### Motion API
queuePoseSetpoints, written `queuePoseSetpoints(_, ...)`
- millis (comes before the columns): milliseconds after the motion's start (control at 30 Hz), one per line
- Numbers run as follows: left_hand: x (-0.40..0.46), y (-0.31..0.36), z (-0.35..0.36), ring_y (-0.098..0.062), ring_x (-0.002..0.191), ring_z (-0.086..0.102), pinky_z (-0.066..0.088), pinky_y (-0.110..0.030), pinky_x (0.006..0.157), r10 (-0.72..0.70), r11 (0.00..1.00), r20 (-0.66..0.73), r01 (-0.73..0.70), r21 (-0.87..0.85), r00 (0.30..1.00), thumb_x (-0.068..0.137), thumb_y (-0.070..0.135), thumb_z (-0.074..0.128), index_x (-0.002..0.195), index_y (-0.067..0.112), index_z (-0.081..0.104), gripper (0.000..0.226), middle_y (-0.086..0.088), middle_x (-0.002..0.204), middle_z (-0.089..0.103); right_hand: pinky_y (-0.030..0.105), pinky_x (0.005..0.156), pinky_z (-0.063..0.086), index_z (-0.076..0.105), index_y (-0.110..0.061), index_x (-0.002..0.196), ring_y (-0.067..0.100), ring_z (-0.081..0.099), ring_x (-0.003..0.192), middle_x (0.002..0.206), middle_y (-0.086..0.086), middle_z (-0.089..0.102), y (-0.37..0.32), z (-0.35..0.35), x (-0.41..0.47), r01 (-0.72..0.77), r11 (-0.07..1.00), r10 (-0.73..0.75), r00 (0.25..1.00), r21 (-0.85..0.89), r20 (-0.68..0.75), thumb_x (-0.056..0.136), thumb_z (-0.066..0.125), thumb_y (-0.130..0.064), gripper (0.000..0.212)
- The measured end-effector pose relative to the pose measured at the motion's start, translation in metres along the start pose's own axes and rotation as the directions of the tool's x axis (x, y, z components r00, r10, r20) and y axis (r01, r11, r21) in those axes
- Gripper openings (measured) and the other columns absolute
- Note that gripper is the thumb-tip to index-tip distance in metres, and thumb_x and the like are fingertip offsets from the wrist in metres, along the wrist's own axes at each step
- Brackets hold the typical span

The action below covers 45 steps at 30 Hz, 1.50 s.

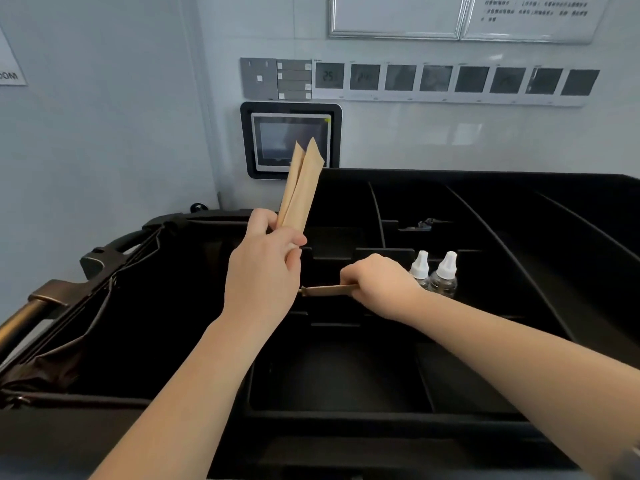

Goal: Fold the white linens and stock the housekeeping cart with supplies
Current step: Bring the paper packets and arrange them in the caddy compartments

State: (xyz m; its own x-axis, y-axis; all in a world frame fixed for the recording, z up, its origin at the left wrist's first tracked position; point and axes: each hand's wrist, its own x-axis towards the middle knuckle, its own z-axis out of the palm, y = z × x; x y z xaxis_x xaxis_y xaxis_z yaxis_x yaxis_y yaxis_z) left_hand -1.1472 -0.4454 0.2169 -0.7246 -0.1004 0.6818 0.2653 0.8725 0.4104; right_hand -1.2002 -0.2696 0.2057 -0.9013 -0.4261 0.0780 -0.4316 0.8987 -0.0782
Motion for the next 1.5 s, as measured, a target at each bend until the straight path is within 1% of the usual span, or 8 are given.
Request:
queuePoseSetpoints(200,-0.004,0.003,-0.004,-0.017,0.095,0.059,0.031,-0.009,0.076,-0.009,1.000,0.005,0.009,-0.008,1.000,0.082,0.014,0.073,0.095,0.013,0.071,0.013,-0.004,0.113,0.053,0.024,0.072,0.045,0.070,-0.016,0.109,0.018,0.062,0.087,0.095,0.002,0.065,0.002,-0.001,0.008,-0.028,0.999,0.021,0.990,0.042,0.142,0.091,0.056,-0.011,0.023)
queuePoseSetpoints(333,-0.006,0.002,-0.007,-0.008,0.092,0.049,0.027,-0.003,0.075,-0.008,1.000,0.000,0.008,-0.026,1.000,0.083,0.014,0.072,0.095,0.013,0.071,0.013,-0.003,0.113,0.053,0.027,0.087,0.050,0.070,-0.019,0.114,0.016,0.062,0.096,0.107,0.001,0.066,0.004,-0.010,0.003,0.022,0.995,-0.030,0.997,0.098,0.077,0.096,0.054,-0.018,0.025)
queuePoseSetpoints(500,-0.005,0.005,-0.011,-0.006,0.091,0.045,0.026,-0.001,0.075,-0.002,1.000,-0.025,0.002,-0.026,1.000,0.082,0.014,0.073,0.094,0.014,0.071,0.012,-0.004,0.112,0.053,0.028,0.085,0.052,0.069,-0.029,0.116,0.017,0.062,0.097,0.108,-0.004,0.066,-0.001,-0.021,0.002,0.080,0.992,-0.086,0.994,-0.098,-0.061,0.097,0.051,-0.024,0.026)
queuePoseSetpoints(733,-0.007,0.007,-0.013,-0.016,0.095,0.058,0.027,-0.003,0.075,-0.018,1.000,-0.035,0.017,-0.022,0.999,0.081,0.014,0.074,0.094,0.014,0.071,0.013,-0.004,0.111,0.054,0.027,0.063,0.042,0.072,-0.024,0.100,0.023,0.063,0.081,0.087,-0.001,0.063,-0.013,-0.005,0.003,0.119,0.965,-0.101,0.991,-0.232,0.087,0.090,0.059,-0.024,0.016)
queuePoseSetpoints(867,-0.010,0.007,-0.012,-0.005,0.088,0.045,0.023,0.002,0.073,-0.008,1.000,-0.052,0.007,-0.016,0.999,0.080,0.013,0.075,0.092,0.015,0.071,0.012,-0.003,0.110,0.054,0.034,0.075,0.054,0.073,-0.022,0.101,0.024,0.064,0.087,0.093,0.003,0.066,-0.015,-0.003,0.005,0.127,0.971,-0.098,0.984,-0.203,0.148,0.088,0.064,-0.030,0.017)
queuePoseSetpoints(1233,-0.017,0.009,-0.012,-0.005,0.089,0.044,0.023,0.002,0.071,-0.012,1.000,-0.058,0.011,-0.015,0.998,0.081,0.013,0.074,0.093,0.015,0.071,0.012,-0.004,0.112,0.054,0.028,0.093,0.046,0.069,-0.018,0.118,0.018,0.060,0.108,0.116,0.001,0.067,-0.013,-0.007,0.004,0.094,0.996,-0.088,0.959,-0.006,0.271,0.088,0.067,-0.032,0.033)
queuePoseSetpoints(1400,-0.019,0.010,-0.011,-0.004,0.087,0.044,0.023,0.003,0.066,-0.005,1.000,-0.057,0.004,-0.021,0.998,0.082,0.014,0.073,0.093,0.016,0.070,0.011,-0.002,0.111,0.052,0.028,0.099,0.047,0.060,-0.020,0.129,0.014,0.061,0.110,0.121,0.000,0.066,-0.011,-0.029,-0.008,0.086,0.991,-0.096,0.991,0.107,0.094,0.090,0.065,-0.031,0.041)
queuePoseSetpoints(1500,-0.017,0.016,-0.009,-0.002,0.089,0.043,0.025,0.004,0.060,-0.009,0.998,-0.066,0.004,-0.069,0.998,0.083,0.015,0.073,0.094,0.018,0.071,0.012,0.004,0.107,0.049,0.032,0.096,0.051,0.057,-0.021,0.132,0.011,0.063,0.105,0.119,-0.002,0.067,-0.011,-0.052,-0.024,0.060,0.885,0.019,0.986,0.462,-0.163,0.091,0.062,-0.031,0.042)
